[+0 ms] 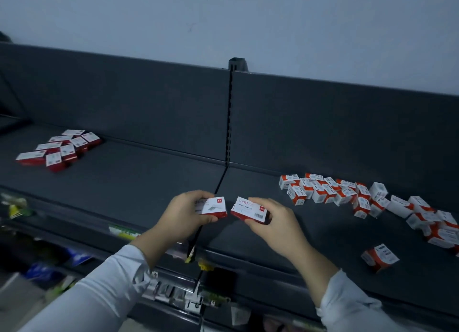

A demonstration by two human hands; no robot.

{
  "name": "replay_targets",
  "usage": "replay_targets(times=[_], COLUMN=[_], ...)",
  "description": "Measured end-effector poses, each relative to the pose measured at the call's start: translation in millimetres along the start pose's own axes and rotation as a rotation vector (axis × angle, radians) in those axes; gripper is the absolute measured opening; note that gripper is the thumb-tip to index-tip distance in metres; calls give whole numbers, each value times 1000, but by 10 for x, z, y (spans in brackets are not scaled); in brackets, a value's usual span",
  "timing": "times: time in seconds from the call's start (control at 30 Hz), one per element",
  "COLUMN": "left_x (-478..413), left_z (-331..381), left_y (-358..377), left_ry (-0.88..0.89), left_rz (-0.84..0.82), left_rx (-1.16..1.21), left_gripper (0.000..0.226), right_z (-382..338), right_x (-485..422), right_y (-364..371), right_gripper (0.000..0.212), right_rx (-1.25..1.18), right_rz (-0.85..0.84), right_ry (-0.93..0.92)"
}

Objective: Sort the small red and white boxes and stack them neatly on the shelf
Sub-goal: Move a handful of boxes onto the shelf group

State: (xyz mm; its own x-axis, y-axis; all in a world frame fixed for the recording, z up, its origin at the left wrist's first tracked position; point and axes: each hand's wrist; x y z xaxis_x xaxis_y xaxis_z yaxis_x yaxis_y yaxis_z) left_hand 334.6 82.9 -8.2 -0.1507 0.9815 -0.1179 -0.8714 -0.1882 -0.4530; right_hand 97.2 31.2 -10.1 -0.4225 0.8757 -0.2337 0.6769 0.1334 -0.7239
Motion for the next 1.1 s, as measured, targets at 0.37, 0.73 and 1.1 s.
replay_targets(times=[0.37,0.73,1.1], left_x=[-69,-372,-534], left_z=[-419,-1072,-1587], left_y=[-1168,-2483,-3067], left_ry=[51,89,68], left_rz=[42,4,12], left_rx=[9,3,9], left_gripper=[45,46,45], right_z=[-916,-1830,-2118], right_x=[-455,-982,-1566], right_y=[746,1763,2372], right_gripper=[44,40,43], right_rx=[11,-92,117], right_rz=[8,100,103], right_ry=[-29,47,-206])
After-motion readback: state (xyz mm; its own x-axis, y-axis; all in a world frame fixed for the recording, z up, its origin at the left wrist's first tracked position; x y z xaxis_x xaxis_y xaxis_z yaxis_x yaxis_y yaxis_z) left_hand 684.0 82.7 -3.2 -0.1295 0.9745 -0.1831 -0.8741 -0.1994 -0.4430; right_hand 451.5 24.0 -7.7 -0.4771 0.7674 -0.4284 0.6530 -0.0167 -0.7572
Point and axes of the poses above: each hand's wrist, its own x-axis away from the middle knuckle, its own y-axis out of the palm, z = x × y, and after that the axes turned 14 degrees about x, right-handed
